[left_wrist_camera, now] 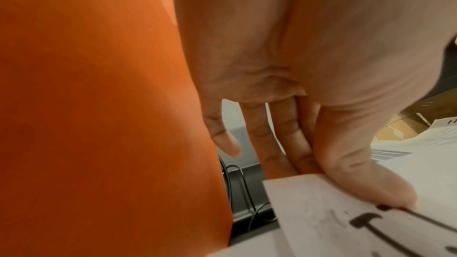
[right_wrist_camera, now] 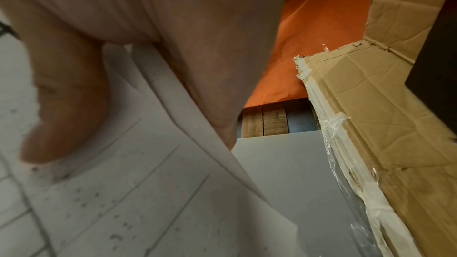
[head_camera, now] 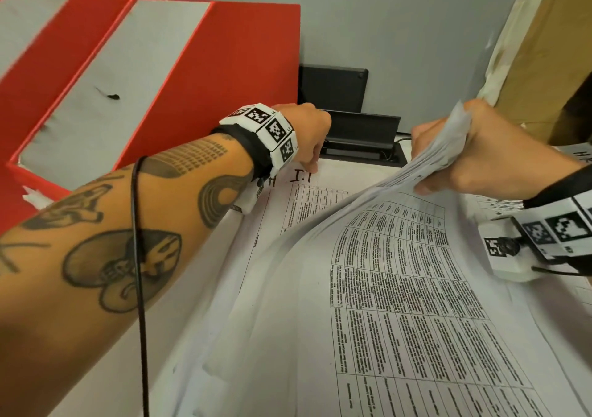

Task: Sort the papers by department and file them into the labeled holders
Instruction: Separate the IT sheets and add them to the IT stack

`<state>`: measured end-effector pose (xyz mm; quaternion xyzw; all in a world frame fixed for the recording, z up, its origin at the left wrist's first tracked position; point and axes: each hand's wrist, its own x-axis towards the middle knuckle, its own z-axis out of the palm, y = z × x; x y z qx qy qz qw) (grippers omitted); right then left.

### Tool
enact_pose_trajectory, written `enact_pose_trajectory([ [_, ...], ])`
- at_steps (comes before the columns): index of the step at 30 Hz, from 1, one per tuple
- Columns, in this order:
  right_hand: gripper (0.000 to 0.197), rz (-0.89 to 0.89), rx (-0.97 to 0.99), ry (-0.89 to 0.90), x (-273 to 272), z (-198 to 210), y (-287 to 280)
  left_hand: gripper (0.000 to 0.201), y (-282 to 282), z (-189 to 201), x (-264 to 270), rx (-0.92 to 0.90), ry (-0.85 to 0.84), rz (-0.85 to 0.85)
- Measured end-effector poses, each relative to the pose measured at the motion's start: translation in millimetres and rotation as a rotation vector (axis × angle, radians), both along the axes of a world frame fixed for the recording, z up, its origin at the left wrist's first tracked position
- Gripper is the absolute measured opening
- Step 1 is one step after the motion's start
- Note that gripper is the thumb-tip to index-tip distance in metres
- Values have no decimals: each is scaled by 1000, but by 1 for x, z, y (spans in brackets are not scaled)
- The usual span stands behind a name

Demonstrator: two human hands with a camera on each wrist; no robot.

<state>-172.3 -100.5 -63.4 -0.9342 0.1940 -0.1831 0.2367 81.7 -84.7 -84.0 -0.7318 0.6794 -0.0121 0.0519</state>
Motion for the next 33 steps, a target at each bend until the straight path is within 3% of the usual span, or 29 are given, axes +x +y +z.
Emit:
enact_pose_trajectory([
  [5,67,-18,13,-10,0,0,1,16,5,10,1,-67,-30,-47],
  [10,59,-65,-7,-19,3,-4,2,27,23,39,-11,-151,-4,-47],
  [15,60,-63,-25,-16,7,-6,7,18,41,69,-28,-160,333,-272],
  [18,43,-90,-34,-33,2,-6,-1,29,43,73,-34,-33,707,-371],
  [20,49,-107,-21,-69,2,-8,-7,44,36,69,-30,7,958,-311],
  [21,56,-98,4,-77,2,-7,-7,47,30,65,-24,12,967,-260],
  [23,63,-70,43,-64,2,-5,-5,40,17,52,-11,57,739,-188],
  [25,52,-44,0,-6,2,-3,-2,32,5,32,2,177,359,-137],
  [27,39,-25,-49,51,2,-3,2,46,0,12,5,297,85,-75],
  [30,37,-11,-43,51,3,-5,1,54,-2,-11,4,295,-7,-75],
  [33,39,-18,-44,39,2,-4,0,39,-3,-20,7,212,43,-65],
])
